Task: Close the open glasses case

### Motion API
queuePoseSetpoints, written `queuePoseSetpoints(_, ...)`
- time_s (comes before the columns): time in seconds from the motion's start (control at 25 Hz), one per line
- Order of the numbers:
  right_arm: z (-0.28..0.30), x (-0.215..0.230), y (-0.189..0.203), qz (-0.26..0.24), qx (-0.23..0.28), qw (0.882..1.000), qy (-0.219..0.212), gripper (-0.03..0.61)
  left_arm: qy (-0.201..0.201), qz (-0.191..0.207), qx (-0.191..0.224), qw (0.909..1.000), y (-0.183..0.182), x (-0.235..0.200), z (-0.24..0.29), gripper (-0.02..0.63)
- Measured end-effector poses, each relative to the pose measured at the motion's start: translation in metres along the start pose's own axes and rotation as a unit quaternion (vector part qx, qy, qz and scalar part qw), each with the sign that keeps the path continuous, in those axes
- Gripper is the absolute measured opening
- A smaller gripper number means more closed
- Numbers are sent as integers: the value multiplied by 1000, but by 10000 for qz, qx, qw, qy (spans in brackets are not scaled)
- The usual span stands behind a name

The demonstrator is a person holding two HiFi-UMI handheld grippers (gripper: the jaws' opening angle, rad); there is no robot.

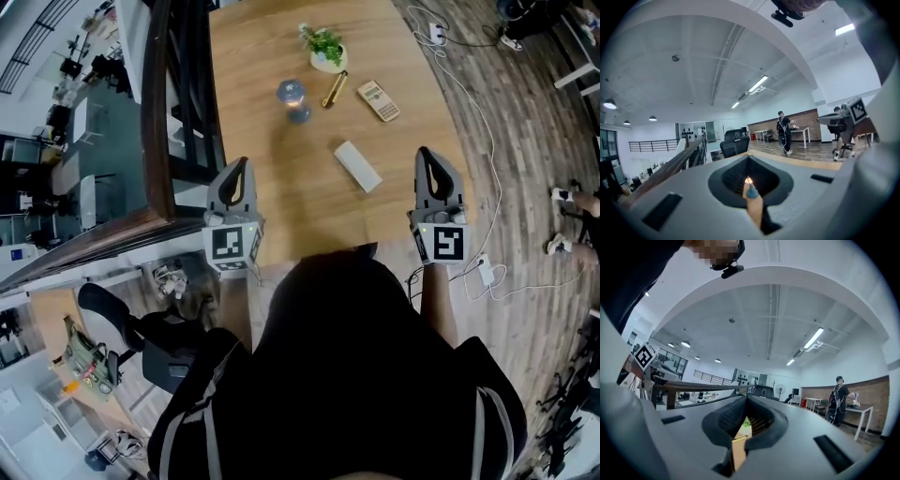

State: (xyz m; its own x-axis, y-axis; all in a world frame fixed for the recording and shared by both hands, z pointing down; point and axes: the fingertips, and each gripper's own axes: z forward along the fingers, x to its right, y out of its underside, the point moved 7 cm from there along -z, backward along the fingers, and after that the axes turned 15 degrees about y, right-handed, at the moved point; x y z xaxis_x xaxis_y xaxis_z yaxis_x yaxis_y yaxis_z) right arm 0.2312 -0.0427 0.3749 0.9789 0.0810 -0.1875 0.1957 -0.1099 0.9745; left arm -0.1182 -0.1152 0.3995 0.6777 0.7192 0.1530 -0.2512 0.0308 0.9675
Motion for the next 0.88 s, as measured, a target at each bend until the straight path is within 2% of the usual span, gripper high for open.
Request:
queuePoseSetpoints(0.24, -5, 1, -7, 99, 100, 9999, 33, 14, 1, 40, -6, 10000, -1, 2, -3, -2)
queuePoseSetpoints(0.44, -3, -4, -10, 111, 171, 9998, -19, 14, 227, 77, 135, 9996, -6, 8, -4, -2)
queuePoseSetpoints(0.88, -2, -9, -12, 52, 91, 9999, -88, 14, 179, 6, 107, 9998, -3, 12, -7, -2)
